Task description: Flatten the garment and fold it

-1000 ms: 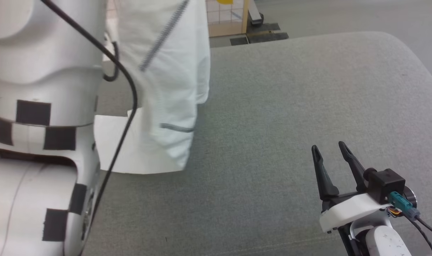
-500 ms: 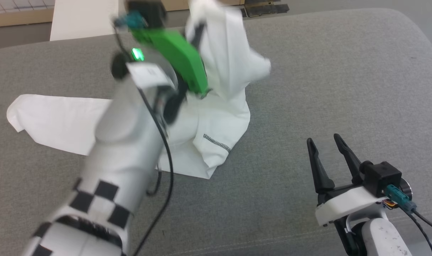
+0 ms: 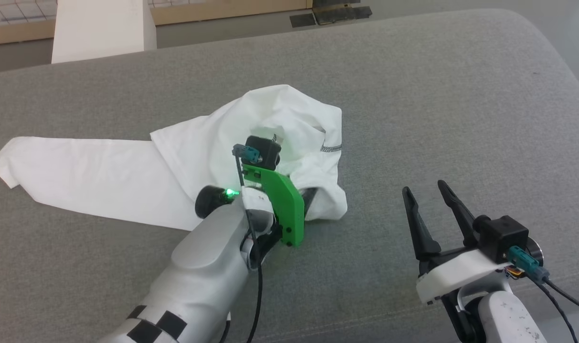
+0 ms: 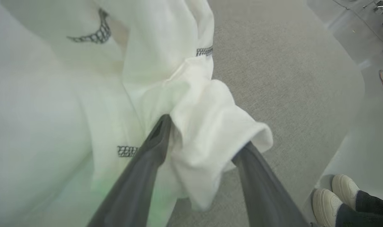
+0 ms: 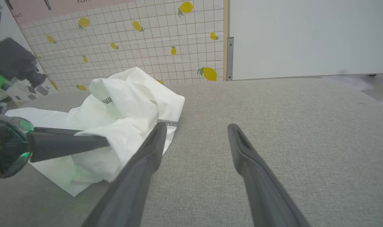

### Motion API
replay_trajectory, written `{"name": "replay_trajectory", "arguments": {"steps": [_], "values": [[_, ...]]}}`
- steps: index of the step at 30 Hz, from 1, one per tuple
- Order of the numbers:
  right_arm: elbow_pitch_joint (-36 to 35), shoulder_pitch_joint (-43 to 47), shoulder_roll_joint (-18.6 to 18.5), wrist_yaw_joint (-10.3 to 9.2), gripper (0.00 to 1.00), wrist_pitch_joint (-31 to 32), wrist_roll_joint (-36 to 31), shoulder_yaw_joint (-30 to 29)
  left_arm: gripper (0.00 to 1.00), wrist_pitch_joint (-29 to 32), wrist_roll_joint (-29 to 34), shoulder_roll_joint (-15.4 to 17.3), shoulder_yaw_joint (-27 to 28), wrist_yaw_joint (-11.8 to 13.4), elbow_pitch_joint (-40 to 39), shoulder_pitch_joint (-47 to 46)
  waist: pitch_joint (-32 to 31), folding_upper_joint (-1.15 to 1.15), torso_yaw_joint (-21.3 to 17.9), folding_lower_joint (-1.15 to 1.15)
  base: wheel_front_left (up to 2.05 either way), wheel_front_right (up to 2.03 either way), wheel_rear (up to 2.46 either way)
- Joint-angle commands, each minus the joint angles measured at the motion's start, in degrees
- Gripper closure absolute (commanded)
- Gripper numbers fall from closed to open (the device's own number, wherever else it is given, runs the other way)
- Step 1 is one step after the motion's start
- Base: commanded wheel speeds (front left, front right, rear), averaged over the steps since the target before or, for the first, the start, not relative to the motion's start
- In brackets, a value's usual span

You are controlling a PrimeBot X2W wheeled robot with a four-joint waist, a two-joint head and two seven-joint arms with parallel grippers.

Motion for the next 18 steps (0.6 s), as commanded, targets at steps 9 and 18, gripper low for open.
{"name": "replay_trajectory", "arguments": {"steps": [9,18], "values": [[-2.1,2.3,0.0,-0.1,0.0,1.1,-1.6,-2.7,0.0,-22.0,2.9,3.8,3.7,2.2,-10.9,5.9,-3.8,0.0,4.2,0.0,0.0,0.0,0.0],[-5.8,3.5,0.0,-0.1,0.0,2.7,-2.8,-5.3,0.0,-25.4,9.2,11.2,17.4,8.8,-28.2,18.5,-4.5,0.0,9.2,0.0,0.0,0.0,0.0]]}}
